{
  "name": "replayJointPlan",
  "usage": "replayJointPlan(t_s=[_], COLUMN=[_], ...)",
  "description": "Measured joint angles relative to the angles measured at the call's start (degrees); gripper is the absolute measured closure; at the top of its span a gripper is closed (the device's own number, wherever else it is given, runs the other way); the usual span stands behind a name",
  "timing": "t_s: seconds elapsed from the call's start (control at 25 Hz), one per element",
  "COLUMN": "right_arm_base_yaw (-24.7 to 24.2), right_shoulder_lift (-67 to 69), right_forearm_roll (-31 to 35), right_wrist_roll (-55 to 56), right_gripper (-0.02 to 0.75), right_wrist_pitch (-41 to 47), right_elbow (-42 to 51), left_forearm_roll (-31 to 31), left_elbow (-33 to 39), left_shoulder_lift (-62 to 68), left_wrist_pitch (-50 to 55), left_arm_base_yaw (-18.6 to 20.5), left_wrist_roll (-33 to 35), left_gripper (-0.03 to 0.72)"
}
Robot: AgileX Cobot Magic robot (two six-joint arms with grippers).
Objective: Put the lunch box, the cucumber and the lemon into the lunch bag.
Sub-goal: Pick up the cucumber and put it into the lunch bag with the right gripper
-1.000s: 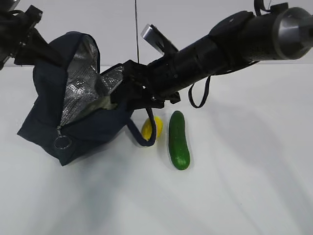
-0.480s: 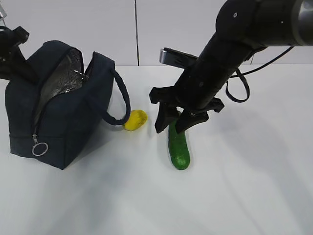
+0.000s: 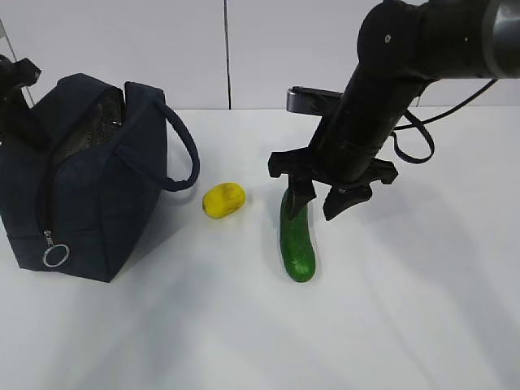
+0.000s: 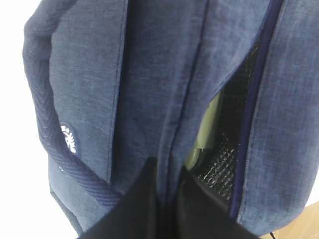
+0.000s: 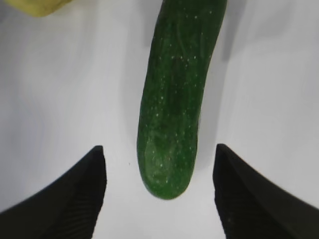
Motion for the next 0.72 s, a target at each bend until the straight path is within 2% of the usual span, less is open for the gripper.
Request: replayJointPlan(t_s=[0.28,0.72], right_arm_base_yaw=[0.00,0.00], right_shoulder_lift=[3.61,12.32], right_forearm_roll=[-1.28,-2.32], right_wrist_roll=[4.10,4.54], right_gripper=[0.213,0.204], right_wrist_pitch=[-5.66,-7.99], right_elbow=[-0.39,-8.10], left_forearm_roll=[0.10,-2.08], left_elbow=[0.00,0.00], left_shoulder_lift=[0.00,0.00], left_wrist_pitch=[0.09,1.03], left_arm_base_yaw=[0.00,0.00], left_wrist_roll=[0.95,2.37], left_gripper=[0.683,0.683])
